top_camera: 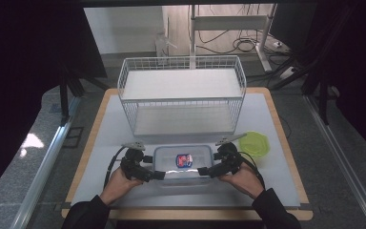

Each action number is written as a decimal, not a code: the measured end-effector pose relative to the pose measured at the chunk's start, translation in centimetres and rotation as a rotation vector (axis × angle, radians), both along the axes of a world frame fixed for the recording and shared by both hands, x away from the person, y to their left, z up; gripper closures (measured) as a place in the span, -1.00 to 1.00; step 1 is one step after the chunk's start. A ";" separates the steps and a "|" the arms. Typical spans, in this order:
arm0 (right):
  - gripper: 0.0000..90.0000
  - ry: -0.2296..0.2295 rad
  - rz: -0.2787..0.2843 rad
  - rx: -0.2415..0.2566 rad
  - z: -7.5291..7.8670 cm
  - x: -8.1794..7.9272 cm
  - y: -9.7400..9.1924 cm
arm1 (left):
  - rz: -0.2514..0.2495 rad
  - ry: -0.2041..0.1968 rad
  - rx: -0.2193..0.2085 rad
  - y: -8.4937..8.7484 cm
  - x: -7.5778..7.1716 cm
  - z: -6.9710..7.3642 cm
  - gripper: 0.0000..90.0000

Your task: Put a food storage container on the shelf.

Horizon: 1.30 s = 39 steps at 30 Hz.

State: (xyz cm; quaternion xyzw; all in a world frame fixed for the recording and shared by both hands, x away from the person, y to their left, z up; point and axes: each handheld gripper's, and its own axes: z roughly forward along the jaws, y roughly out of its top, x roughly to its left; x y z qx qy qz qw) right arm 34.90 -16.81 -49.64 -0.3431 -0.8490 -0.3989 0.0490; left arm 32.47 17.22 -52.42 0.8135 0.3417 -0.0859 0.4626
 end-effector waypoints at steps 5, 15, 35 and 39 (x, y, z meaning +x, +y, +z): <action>-1.00 0.066 -0.010 0.017 -0.3 0.4 0.1 | 0.004 0.015 0.003 0.0 -0.2 0.1 -0.97; -0.57 0.101 -0.033 0.031 0.5 -1.3 -1.3 | 0.033 -0.039 0.029 0.3 -2.5 1.0 -0.64; 0.00 0.104 -0.070 0.135 0.7 -4.0 -3.4 | 0.122 -0.052 -0.073 2.0 -5.4 1.4 0.07; 0.05 0.152 -0.102 0.172 0.4 -3.6 -3.7 | 0.128 -0.007 -0.132 2.4 -4.9 1.1 0.15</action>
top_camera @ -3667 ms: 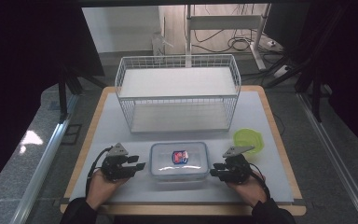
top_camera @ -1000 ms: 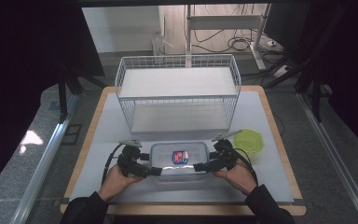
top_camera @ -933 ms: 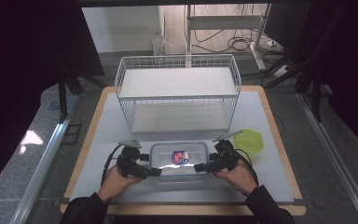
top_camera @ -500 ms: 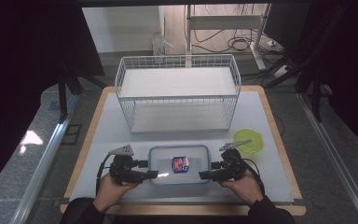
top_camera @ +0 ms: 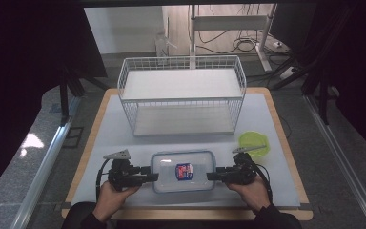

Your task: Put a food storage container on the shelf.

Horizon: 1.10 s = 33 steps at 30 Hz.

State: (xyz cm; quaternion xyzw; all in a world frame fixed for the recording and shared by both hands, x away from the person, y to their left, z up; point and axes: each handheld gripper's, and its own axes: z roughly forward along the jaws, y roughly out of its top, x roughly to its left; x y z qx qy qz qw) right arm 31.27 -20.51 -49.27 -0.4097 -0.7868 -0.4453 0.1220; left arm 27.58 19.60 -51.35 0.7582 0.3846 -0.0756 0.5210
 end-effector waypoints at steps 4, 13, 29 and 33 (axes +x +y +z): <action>0.08 0.005 -0.012 0.018 0.0 0.2 -0.2 | 0.001 -0.003 -0.007 0.0 0.1 0.0 0.20; 0.10 -0.019 -0.046 0.022 0.4 0.0 -0.3 | 0.045 -0.013 -0.011 -0.4 0.6 0.3 0.23; 0.14 -0.129 -0.075 0.082 3.3 0.6 -0.4 | 0.080 -0.080 -0.032 -0.4 1.4 2.6 0.21; 0.14 -0.143 -0.078 0.090 3.9 0.9 -0.3 | 0.080 -0.095 -0.024 -0.3 1.9 3.6 0.21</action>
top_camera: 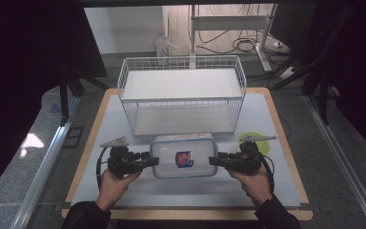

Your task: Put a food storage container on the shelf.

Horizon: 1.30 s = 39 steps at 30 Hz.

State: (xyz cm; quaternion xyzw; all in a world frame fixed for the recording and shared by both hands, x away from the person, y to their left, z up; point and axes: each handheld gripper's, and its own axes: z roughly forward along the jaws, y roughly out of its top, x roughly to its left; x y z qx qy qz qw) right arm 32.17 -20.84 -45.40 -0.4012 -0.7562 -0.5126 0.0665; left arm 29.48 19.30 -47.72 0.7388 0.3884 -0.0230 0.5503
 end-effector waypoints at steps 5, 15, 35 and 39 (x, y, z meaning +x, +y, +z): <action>0.14 -0.027 -0.008 0.009 1.3 0.6 0.1 | 0.008 -0.026 0.017 -0.1 0.8 1.7 0.19; 0.14 -0.068 -0.013 0.026 4.8 2.6 0.5 | 0.022 -0.070 0.023 0.3 2.7 5.7 0.19; 0.12 -0.142 -0.028 0.074 12.0 7.2 2.1 | 0.054 -0.135 0.034 1.6 6.7 13.6 0.19; 0.11 -0.154 -0.039 0.081 13.1 8.4 2.4 | 0.056 -0.142 0.033 1.8 7.9 14.9 0.19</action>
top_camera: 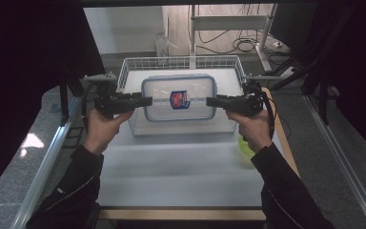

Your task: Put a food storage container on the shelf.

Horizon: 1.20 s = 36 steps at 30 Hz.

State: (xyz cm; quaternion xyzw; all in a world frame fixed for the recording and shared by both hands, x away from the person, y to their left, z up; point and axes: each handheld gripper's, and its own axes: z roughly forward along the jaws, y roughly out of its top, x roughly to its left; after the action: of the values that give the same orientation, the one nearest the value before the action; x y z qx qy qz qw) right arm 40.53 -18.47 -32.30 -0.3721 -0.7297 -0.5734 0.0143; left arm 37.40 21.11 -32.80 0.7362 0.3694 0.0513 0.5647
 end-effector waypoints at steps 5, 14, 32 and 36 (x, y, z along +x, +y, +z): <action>0.10 0.006 -0.006 0.014 0.8 1.3 0.3 | 0.007 -0.003 0.006 0.3 1.5 1.6 0.19; 0.08 0.018 -0.025 0.029 2.6 4.3 0.7 | 0.023 -0.001 -0.004 0.4 4.2 3.4 0.19; 0.08 0.105 -0.063 0.033 1.6 8.4 1.3 | 0.047 0.082 -0.047 0.9 8.4 2.0 0.18; 0.08 0.138 -0.068 0.036 1.0 8.8 1.2 | 0.045 0.091 -0.054 0.8 8.7 1.2 0.18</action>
State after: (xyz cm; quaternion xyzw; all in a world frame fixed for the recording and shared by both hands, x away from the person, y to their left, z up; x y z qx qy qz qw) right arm 49.30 -17.26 -31.27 -0.4349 -0.7036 -0.5596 0.0518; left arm 46.12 21.93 -31.60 0.7137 0.4122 0.0204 0.5659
